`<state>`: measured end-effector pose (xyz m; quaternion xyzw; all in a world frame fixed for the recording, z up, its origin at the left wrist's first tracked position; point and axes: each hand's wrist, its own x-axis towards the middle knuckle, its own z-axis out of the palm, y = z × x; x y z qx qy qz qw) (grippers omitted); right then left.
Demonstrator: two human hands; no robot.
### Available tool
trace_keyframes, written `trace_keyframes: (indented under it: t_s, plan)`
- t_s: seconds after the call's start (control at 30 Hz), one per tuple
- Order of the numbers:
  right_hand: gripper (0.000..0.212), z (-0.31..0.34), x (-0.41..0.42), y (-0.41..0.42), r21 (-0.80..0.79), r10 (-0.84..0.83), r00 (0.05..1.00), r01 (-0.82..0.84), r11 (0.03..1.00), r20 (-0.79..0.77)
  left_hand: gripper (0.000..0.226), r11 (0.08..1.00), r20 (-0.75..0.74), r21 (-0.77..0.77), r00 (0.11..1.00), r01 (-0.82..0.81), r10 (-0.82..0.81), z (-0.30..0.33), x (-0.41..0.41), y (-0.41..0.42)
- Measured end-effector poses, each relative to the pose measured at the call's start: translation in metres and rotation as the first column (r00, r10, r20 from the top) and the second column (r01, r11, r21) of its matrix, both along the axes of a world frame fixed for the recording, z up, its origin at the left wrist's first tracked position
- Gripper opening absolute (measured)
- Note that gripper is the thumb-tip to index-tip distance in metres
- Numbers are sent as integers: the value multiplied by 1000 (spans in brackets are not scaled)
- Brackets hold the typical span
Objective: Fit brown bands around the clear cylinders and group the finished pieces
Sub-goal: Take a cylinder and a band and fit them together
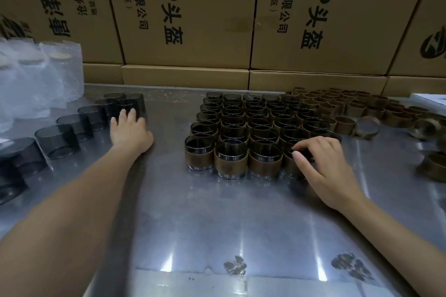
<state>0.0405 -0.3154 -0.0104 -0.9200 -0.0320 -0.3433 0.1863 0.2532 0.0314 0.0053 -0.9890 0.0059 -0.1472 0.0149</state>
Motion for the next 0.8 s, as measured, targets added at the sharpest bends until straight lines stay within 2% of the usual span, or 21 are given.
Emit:
trace_keyframes:
  t_s: [0.17,0.33,0.57,0.8]
  plan:
    - [36,0,1,-1,13,17,1000,-17,1000,-1,50,999,-81,-40,997,-12,9,12,19,3]
    - [36,0,1,-1,28,21,1000,-20,999,-17,47,989,-145,-146,989,-19,-2,18,30,7]
    - [28,-1,1,-1,51,18,999,-17,999,-38,49,996,-188,-82,982,-26,11,24,33,13]
    - [38,0,0,-1,53,17,999,-15,998,-43,47,996,-191,-84,982,-19,3,34,40,10]
